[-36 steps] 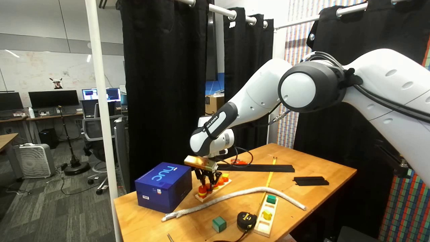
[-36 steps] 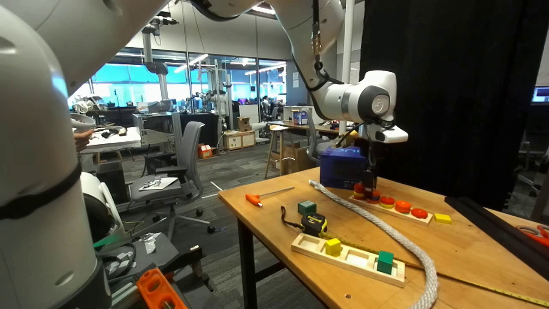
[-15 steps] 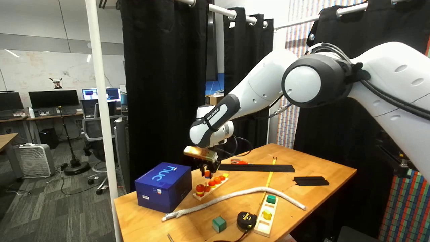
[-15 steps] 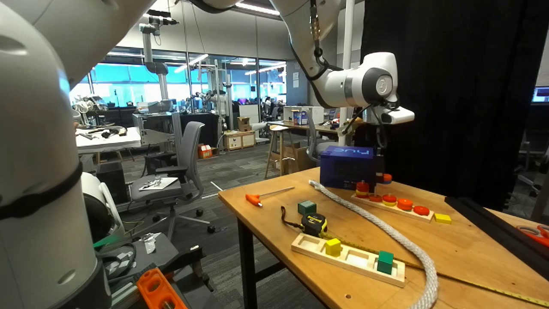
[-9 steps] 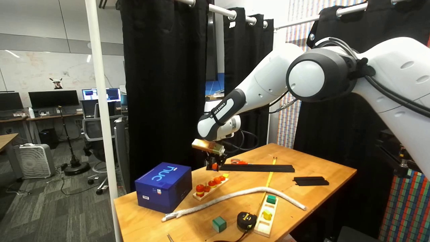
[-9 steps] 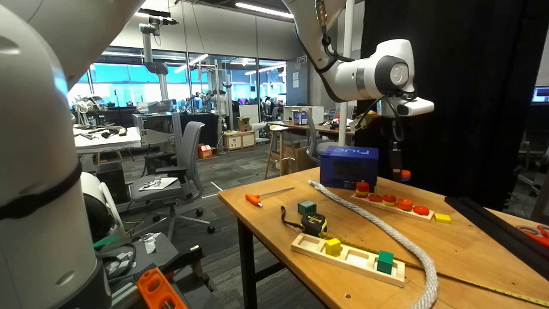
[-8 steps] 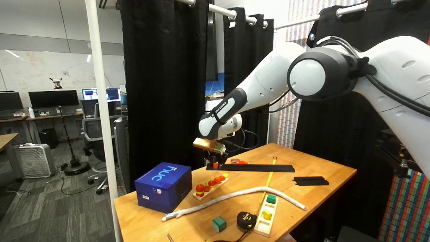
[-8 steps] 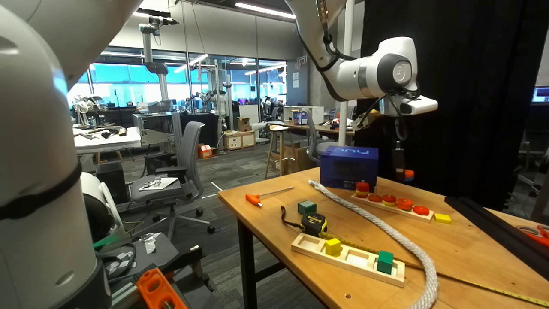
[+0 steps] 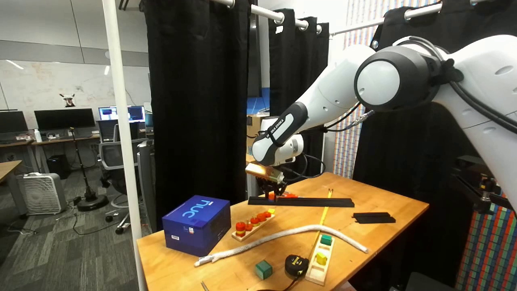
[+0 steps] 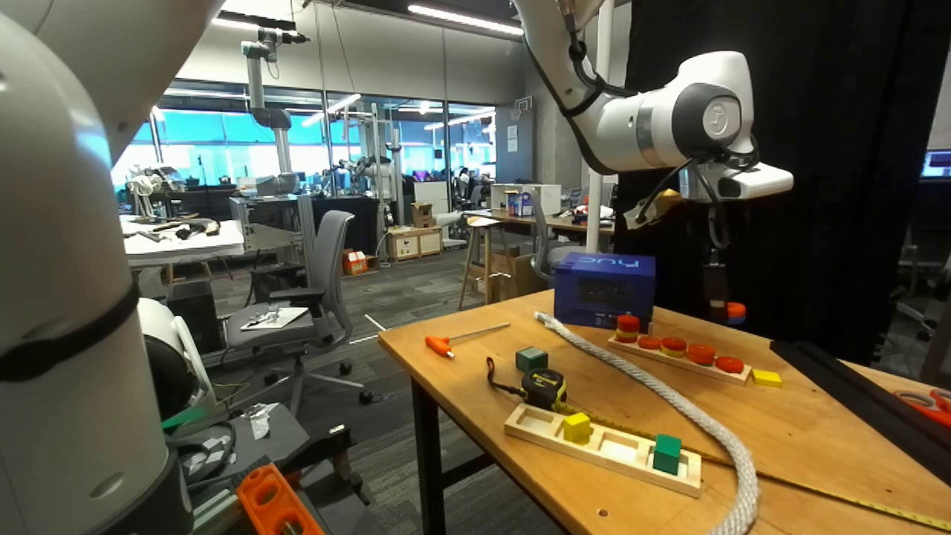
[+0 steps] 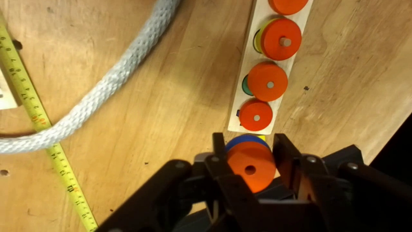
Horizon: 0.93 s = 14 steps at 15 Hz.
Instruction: Remove the green and orange circle from the wooden object and put them on the table.
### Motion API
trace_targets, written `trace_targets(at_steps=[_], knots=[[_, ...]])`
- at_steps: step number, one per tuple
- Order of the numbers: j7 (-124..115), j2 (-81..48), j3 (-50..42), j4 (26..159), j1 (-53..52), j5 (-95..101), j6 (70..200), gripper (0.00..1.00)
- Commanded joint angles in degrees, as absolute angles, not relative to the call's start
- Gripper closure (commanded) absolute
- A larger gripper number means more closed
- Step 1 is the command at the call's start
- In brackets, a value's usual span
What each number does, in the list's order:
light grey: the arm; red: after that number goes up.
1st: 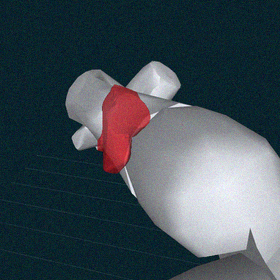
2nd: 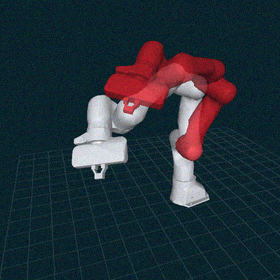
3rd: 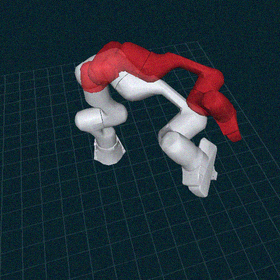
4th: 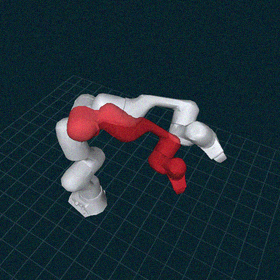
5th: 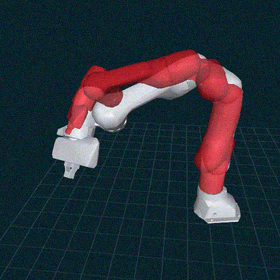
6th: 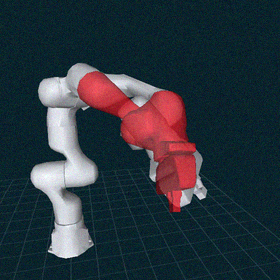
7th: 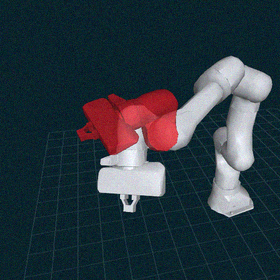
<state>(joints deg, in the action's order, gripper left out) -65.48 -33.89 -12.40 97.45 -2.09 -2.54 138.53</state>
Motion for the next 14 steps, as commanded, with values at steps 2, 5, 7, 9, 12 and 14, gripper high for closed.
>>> trace_targets(at_steps=[2,5,7,9,12,14], knots=[[-64.26,-31.22,-12.04,102.01,-0.4,-2.57,141.12,0.8],[-63.58,-31.5,-11.87,103.07,0.76,-3.15,141.79,0.8],[-63.06,-31.74,-11.72,103.62,1.52,-3.59,142.04,0.8],[-62.38,-31.96,-11.51,104.06,2.28,-4.12,142.33,0.8],[-61.28,-32.44,-11.25,104.44,3.27,-5.12,142.46,0.8],[-60.39,-32.82,-10.95,104.51,3.94,-5.93,142.4,0.8]])
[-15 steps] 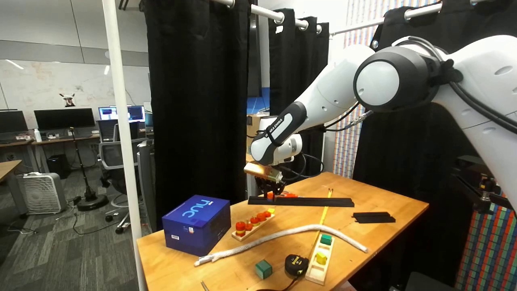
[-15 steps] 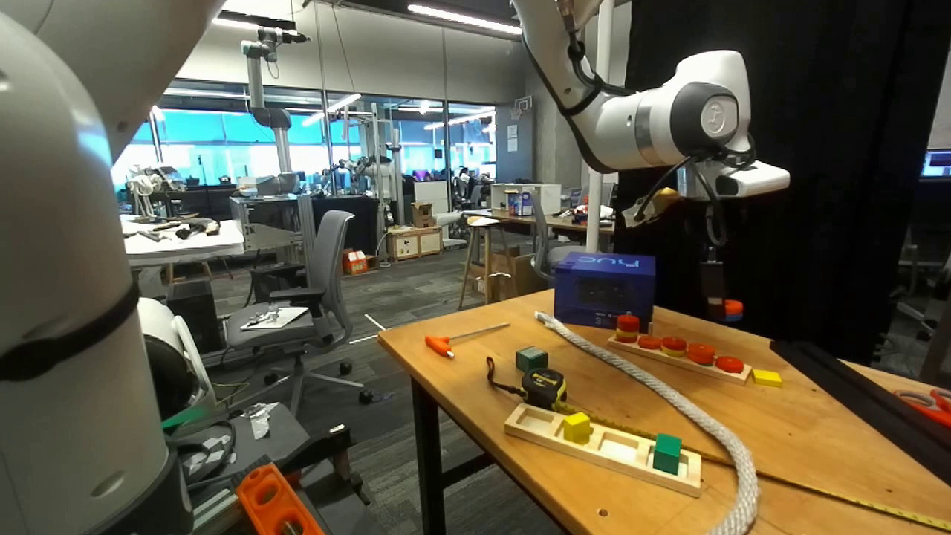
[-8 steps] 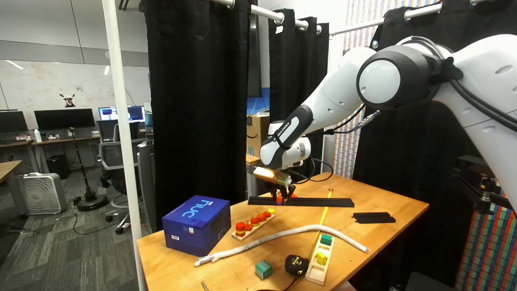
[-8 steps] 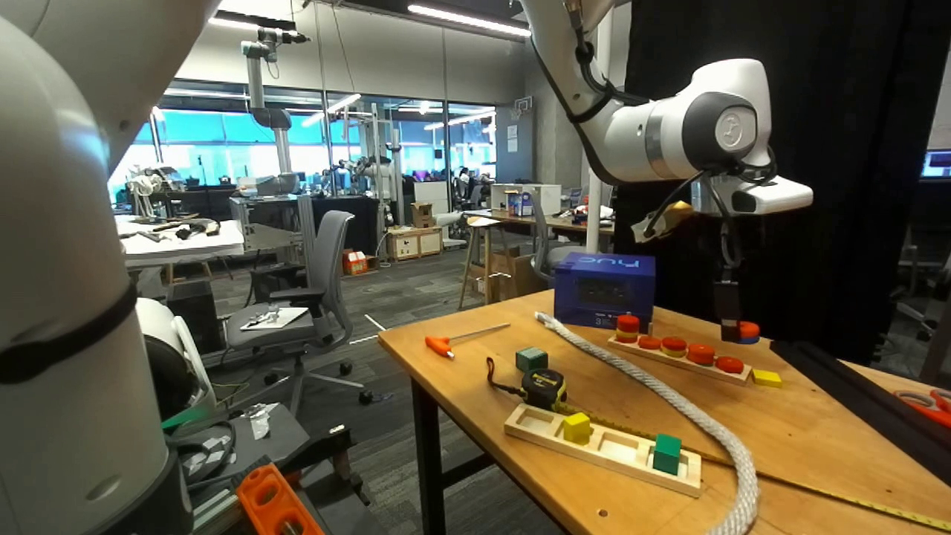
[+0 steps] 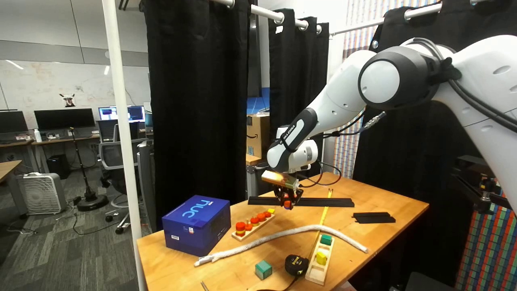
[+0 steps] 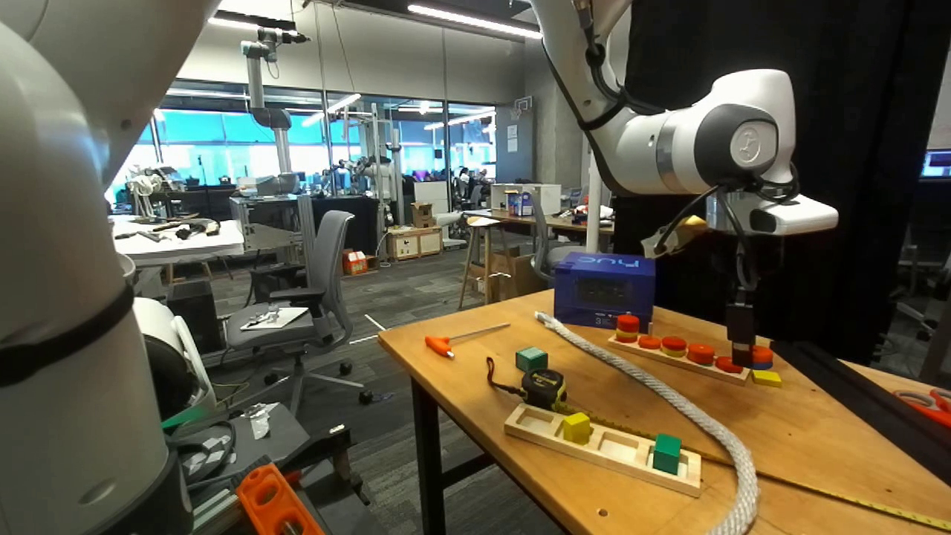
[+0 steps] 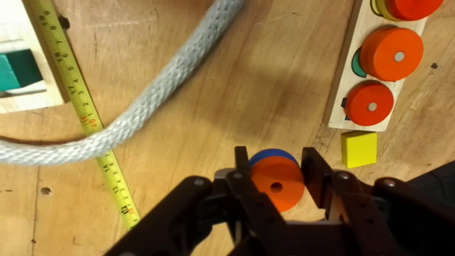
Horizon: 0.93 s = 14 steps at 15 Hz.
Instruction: Remove the green and orange circle from the wooden object and put them on the table.
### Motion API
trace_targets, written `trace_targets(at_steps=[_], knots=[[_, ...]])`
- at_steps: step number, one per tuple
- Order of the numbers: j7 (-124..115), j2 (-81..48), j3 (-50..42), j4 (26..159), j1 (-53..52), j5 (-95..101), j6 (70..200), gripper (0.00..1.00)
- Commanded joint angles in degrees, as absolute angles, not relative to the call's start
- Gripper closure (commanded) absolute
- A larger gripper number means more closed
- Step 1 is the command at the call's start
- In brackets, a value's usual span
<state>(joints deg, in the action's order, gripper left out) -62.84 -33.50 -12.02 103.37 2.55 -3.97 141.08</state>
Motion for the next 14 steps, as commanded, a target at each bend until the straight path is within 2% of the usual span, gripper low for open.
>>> trace_targets(at_steps=[1,14], knots=[[-59.87,-33.0,-10.8,104.56,4.24,-6.37,142.44,0.8],[-51.63,-36.38,-8.77,103.7,7.52,-13.23,142.19,0.8]])
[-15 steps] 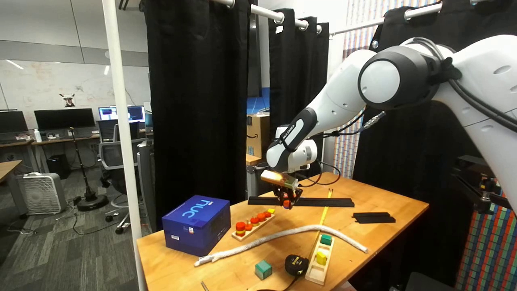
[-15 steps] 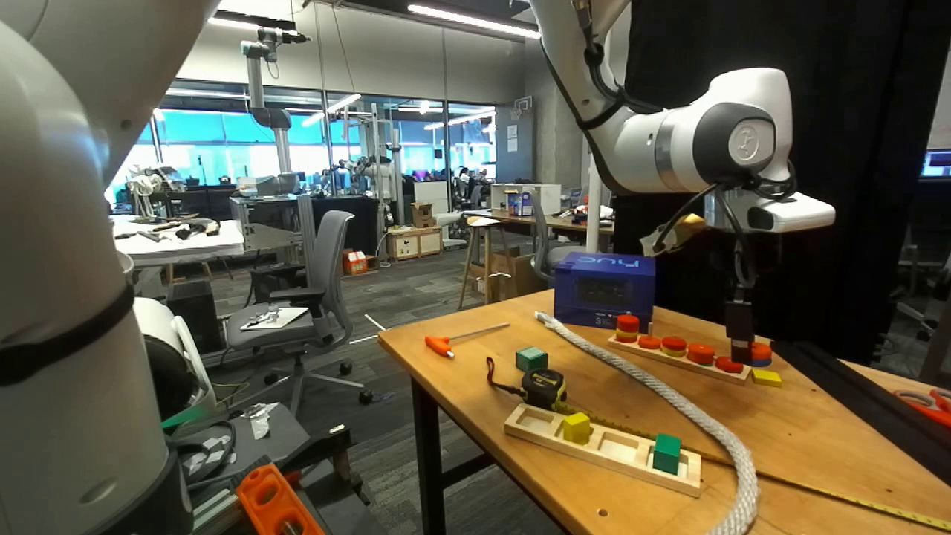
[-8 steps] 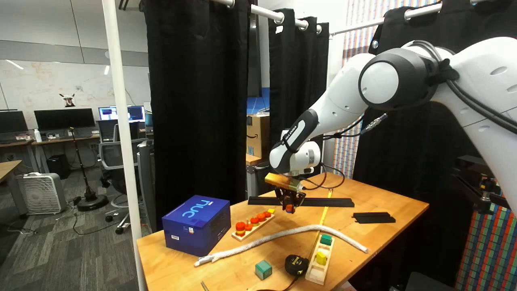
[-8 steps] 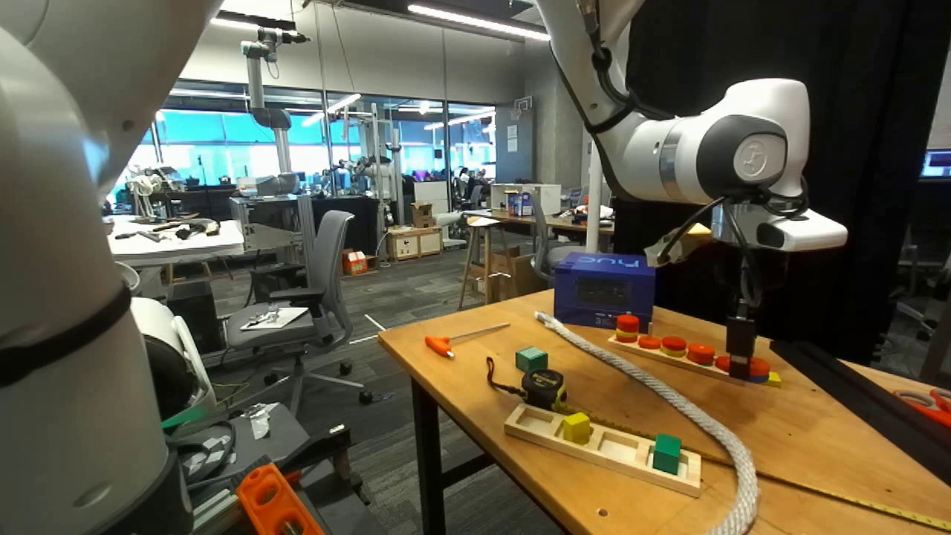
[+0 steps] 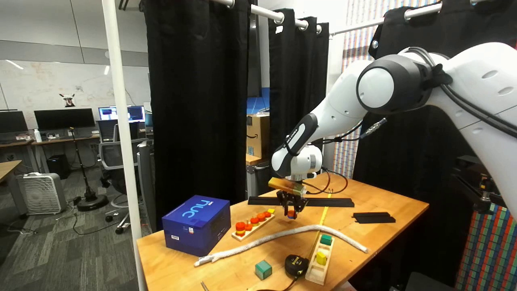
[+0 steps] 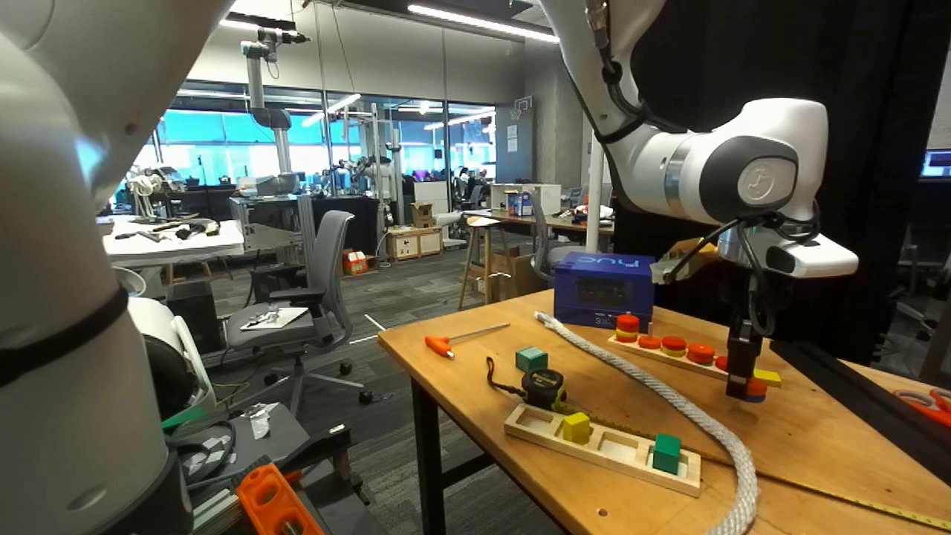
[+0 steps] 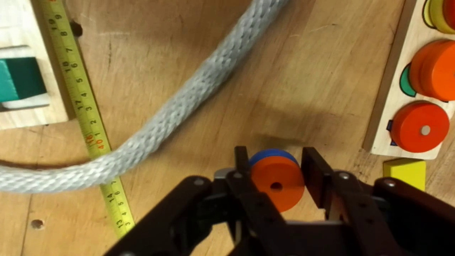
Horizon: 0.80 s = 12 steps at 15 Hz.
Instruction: Remove the green and orange circle from the wooden object and put them on the table.
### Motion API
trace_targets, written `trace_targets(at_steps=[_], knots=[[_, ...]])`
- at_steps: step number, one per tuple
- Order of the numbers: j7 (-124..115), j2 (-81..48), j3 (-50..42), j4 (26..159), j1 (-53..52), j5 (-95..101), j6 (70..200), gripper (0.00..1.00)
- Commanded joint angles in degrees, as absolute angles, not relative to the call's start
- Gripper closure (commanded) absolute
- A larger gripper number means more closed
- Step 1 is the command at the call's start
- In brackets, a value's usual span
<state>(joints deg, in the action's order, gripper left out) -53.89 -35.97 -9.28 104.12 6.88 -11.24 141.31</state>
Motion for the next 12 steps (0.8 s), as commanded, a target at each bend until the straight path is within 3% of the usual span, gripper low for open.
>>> trace_targets(at_steps=[1,12], knots=[[-51.49,-36.52,-8.85,103.67,7.48,-13.35,142.13,0.8],[-50.54,-37.67,-9.01,103.31,7.8,-13.78,141.8,0.8]])
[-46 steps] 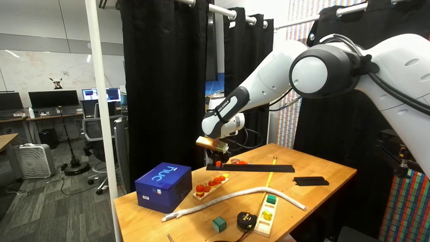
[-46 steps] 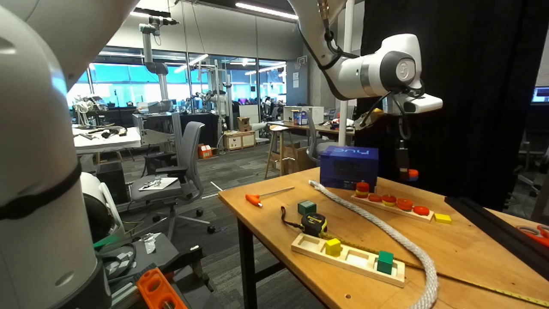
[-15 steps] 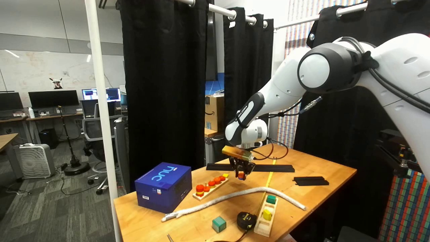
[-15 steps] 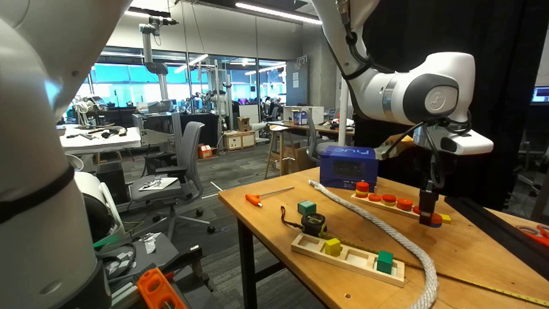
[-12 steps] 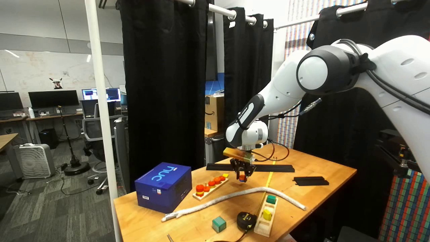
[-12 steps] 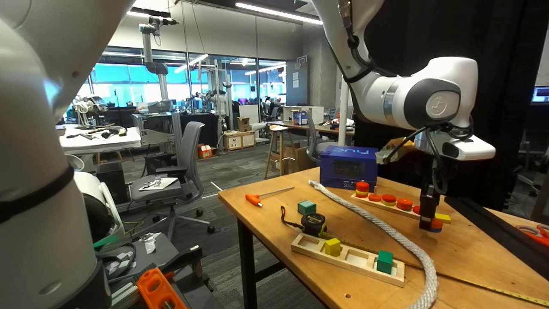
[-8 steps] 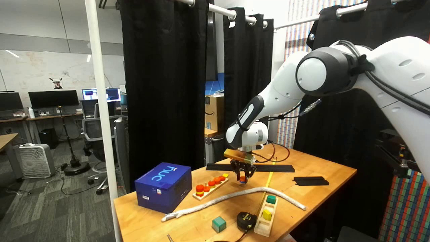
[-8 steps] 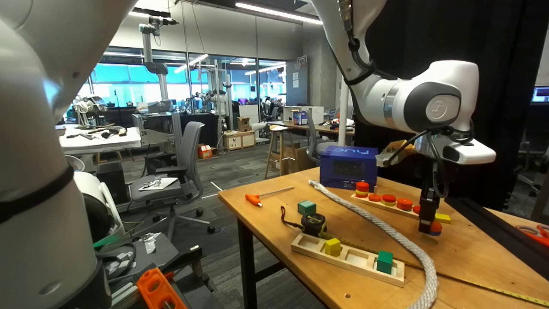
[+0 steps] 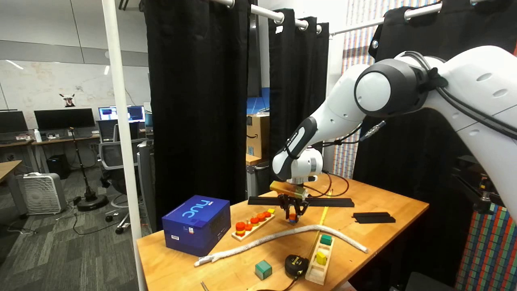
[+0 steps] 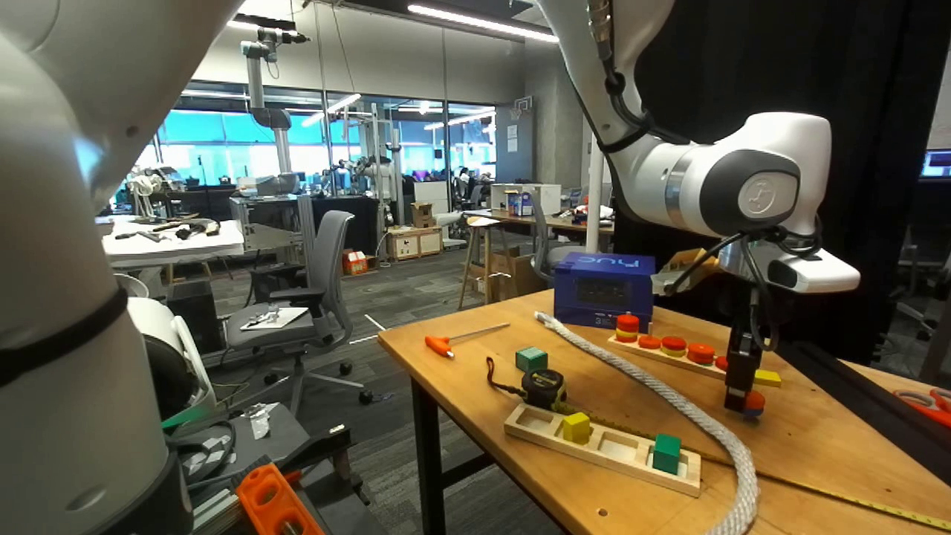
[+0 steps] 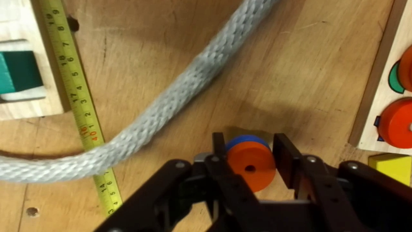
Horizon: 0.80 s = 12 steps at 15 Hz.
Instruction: Remove the green and orange circle from the wooden object and put them on the table.
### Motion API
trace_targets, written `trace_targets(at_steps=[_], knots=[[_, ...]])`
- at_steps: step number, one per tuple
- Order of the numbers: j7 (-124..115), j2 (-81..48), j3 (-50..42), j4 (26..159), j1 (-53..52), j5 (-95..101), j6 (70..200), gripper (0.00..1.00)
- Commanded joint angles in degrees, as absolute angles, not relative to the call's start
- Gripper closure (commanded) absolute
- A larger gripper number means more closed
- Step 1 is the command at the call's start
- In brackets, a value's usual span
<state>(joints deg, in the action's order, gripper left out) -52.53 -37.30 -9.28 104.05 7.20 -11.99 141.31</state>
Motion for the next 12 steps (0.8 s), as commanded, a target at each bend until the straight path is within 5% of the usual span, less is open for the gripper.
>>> trace_targets(at_steps=[1,2,4,8,12], knots=[[-50.53,-37.77,-8.99,103.24,7.89,-13.89,141.65,0.56],[-50.49,-37.89,-8.97,103.13,7.99,-13.96,141.44,0.33],[-50.25,-38.01,-8.92,103.04,8.19,-14.16,141.26,0.29],[-50.04,-38.25,-8.95,102.9,8.41,-14.56,141.08,0.01],[-50.26,-36.04,-9.39,103.69,6.67,-12.88,140.02,0.0]])
